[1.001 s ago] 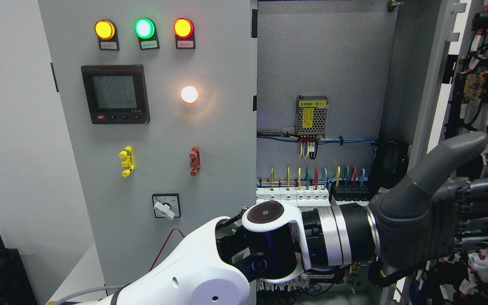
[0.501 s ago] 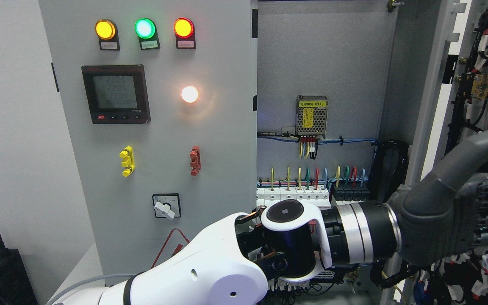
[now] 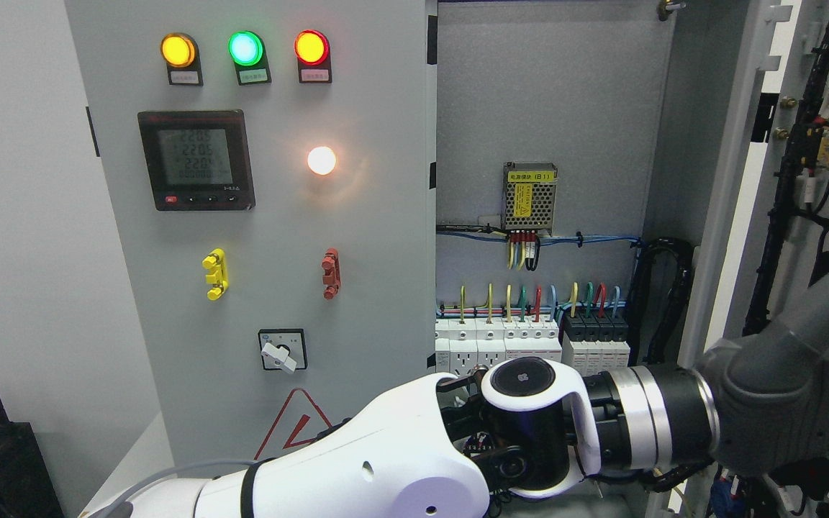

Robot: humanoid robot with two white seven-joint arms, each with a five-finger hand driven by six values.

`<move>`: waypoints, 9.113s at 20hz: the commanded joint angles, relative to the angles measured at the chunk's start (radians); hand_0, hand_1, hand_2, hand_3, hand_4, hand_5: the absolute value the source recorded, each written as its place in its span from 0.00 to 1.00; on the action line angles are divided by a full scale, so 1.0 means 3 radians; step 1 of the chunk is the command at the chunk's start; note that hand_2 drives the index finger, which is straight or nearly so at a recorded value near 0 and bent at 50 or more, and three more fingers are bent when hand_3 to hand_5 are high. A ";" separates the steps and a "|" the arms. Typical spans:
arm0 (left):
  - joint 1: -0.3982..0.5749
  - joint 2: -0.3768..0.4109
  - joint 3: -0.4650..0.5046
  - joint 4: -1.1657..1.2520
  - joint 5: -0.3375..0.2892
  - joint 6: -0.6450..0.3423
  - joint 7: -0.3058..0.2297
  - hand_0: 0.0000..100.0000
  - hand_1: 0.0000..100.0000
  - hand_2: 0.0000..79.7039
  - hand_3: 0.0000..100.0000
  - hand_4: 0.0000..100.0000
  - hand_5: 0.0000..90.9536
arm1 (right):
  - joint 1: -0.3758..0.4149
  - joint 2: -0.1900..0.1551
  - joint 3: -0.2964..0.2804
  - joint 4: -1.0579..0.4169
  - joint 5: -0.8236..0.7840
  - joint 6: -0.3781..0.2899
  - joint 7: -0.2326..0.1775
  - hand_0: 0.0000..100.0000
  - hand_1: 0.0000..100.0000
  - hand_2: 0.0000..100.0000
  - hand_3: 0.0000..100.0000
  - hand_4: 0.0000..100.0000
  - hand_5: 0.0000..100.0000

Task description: Open door with both hands

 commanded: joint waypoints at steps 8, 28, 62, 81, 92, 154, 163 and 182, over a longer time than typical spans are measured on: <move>-0.0039 -0.0101 -0.0367 0.0209 0.0145 -0.0123 0.0170 0.00 0.00 0.00 0.00 0.04 0.00 | 0.0000 0.0000 0.0000 0.0000 0.0000 -0.0001 -0.0007 0.00 0.00 0.00 0.00 0.00 0.00; -0.0095 0.0169 -0.0259 -0.0016 0.0156 -0.0118 0.0201 0.00 0.00 0.00 0.00 0.04 0.00 | 0.0000 0.0000 0.0000 0.0000 0.0000 -0.0001 -0.0007 0.00 0.00 0.00 0.00 0.00 0.00; 0.2572 0.4071 0.0083 -0.1330 -0.0646 -0.0153 -0.0571 0.00 0.00 0.00 0.00 0.04 0.00 | 0.0000 0.0000 0.0000 0.0000 0.0000 -0.0001 -0.0002 0.00 0.00 0.00 0.00 0.00 0.00; 0.6683 0.3520 0.2209 -0.0334 -0.2446 -0.1186 -0.0669 0.00 0.00 0.00 0.00 0.04 0.00 | 0.0000 0.0000 0.0000 0.0000 0.0000 -0.0001 -0.0007 0.00 0.00 0.00 0.00 0.00 0.00; 0.7058 0.2216 0.2507 0.1434 -0.2963 -0.1768 -0.0679 0.00 0.00 0.00 0.00 0.04 0.00 | -0.0005 0.0000 -0.0005 0.0000 -0.0005 -0.0001 -0.0007 0.00 0.00 0.00 0.00 0.00 0.00; 0.5253 -0.0004 0.3693 0.4540 -0.4825 -0.0465 -0.0229 0.00 0.00 0.00 0.00 0.04 0.00 | 0.0526 -0.0174 -0.0056 -0.1491 0.0000 0.0015 -0.0027 0.00 0.00 0.00 0.00 0.00 0.00; 0.5253 0.0001 0.3704 0.4535 -0.4809 -0.0486 -0.0070 0.00 0.00 0.00 0.00 0.04 0.00 | 0.1441 -0.0389 -0.0097 -0.3189 0.0010 -0.0011 -0.0038 0.00 0.00 0.00 0.00 0.00 0.00; 0.5253 0.0021 0.3693 0.4540 -0.4799 -0.0839 -0.0050 0.00 0.00 0.00 0.00 0.04 0.00 | 0.2608 -0.0460 0.0025 -0.5486 -0.0010 -0.0522 -0.0017 0.00 0.00 0.00 0.00 0.00 0.00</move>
